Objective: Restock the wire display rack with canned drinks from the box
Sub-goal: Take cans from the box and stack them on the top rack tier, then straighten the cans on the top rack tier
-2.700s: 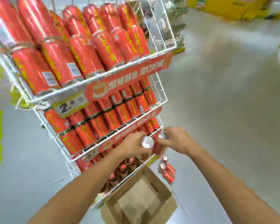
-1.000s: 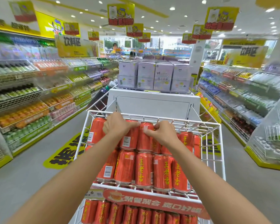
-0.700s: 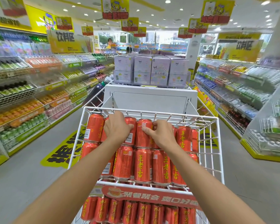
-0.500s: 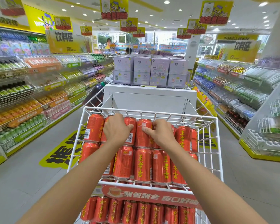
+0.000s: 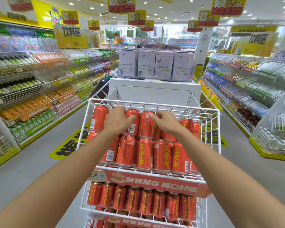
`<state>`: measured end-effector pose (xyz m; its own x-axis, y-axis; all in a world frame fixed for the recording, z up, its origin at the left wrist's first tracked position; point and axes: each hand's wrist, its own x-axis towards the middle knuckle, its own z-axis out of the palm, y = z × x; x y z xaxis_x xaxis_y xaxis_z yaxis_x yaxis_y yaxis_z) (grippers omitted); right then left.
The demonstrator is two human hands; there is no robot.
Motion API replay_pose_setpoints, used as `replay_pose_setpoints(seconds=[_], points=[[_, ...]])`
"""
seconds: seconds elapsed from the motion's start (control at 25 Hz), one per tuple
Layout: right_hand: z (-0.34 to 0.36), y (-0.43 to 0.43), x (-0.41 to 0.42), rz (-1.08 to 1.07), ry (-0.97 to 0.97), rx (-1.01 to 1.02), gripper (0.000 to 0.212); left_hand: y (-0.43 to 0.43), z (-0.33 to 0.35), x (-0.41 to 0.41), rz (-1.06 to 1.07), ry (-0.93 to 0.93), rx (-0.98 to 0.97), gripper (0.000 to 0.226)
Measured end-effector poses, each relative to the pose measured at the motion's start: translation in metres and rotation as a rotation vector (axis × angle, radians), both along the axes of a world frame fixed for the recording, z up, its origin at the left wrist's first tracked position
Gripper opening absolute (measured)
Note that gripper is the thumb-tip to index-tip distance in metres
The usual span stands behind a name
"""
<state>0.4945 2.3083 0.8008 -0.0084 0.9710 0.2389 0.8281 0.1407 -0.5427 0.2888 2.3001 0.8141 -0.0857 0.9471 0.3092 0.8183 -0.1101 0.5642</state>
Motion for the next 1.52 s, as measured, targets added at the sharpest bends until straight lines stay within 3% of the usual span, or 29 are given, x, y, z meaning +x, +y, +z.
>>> replay_pose_setpoints(seconds=[0.16, 0.36, 0.52, 0.72, 0.88, 1.2, 1.36, 1.52], points=[[0.010, -0.015, 0.017, 0.103, -0.009, -0.045, 0.060, -0.032, 0.001, 0.000, -0.142, 0.105, 0.081, 0.037], [0.024, -0.061, 0.035, 0.136, -0.267, -0.012, 0.069, -0.066, 0.004, 0.017, -0.330, 0.384, 0.078, 0.059], [0.024, -0.121, 0.064, 0.063, -0.443, 0.008, 0.067, -0.100, 0.002, 0.050, -0.470, 0.509, 0.122, 0.057], [0.008, -0.196, 0.101, -0.093, -0.531, -0.011, 0.071, -0.140, -0.030, 0.095, -0.627, 0.499, 0.186, 0.064], [-0.052, -0.241, 0.133, -0.143, -0.563, -0.118, 0.090, -0.179, -0.096, 0.130, -0.741, 0.458, 0.066, 0.079], [-0.193, -0.293, 0.172, -0.106, -0.468, -0.295, 0.073, -0.231, -0.205, 0.174, -0.724, 0.468, 0.161, 0.078], [-0.274, -0.326, 0.196, -0.033, -0.412, -0.398, 0.073, -0.275, -0.283, 0.200, -0.695, 0.413, 0.003, 0.078], [-0.386, -0.366, 0.216, 0.053, -0.415, -0.593, 0.071, -0.323, -0.407, 0.216, -0.625, 0.432, -0.259, 0.079]])
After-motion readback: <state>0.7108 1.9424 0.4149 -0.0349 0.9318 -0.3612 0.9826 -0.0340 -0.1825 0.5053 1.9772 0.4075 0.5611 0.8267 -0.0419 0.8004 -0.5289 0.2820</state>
